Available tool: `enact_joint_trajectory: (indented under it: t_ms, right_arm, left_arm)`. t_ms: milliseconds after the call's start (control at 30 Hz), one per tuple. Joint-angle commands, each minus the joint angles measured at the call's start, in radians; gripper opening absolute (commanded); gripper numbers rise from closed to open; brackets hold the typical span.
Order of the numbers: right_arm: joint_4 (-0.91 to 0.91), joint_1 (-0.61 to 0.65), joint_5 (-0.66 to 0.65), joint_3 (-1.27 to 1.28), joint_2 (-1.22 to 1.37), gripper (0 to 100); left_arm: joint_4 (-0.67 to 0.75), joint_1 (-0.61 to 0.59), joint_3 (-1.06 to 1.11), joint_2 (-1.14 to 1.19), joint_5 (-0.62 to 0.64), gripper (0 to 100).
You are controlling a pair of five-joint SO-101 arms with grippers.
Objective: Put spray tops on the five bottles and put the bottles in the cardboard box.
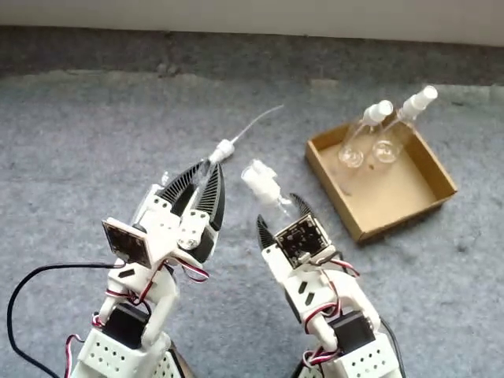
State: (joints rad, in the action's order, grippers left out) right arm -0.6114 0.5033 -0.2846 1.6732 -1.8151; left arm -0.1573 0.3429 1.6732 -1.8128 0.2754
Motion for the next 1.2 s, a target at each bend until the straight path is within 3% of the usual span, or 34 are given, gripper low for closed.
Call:
enact_joint_trajectory:
  t_ms: [0,167,400,1167]
  right_arm:
    - [0.002,0.081,-0.011,0.093,-0.022,14.6]
    - [0.002,0.174,-0.011,0.096,-0.022,14.6]
    - [0.002,0.176,-0.011,0.096,-0.022,14.6]
    - [-0.024,0.173,-0.020,0.097,-0.022,14.5]
  left_arm:
    - [0.026,0.024,0.015,-0.005,0.000,0]
    - [0.026,0.025,0.015,-0.007,0.002,0]
    - [0.023,0.166,0.015,-0.010,-0.005,0]
    - [0.021,0.226,-0.027,-0.012,-0.005,0]
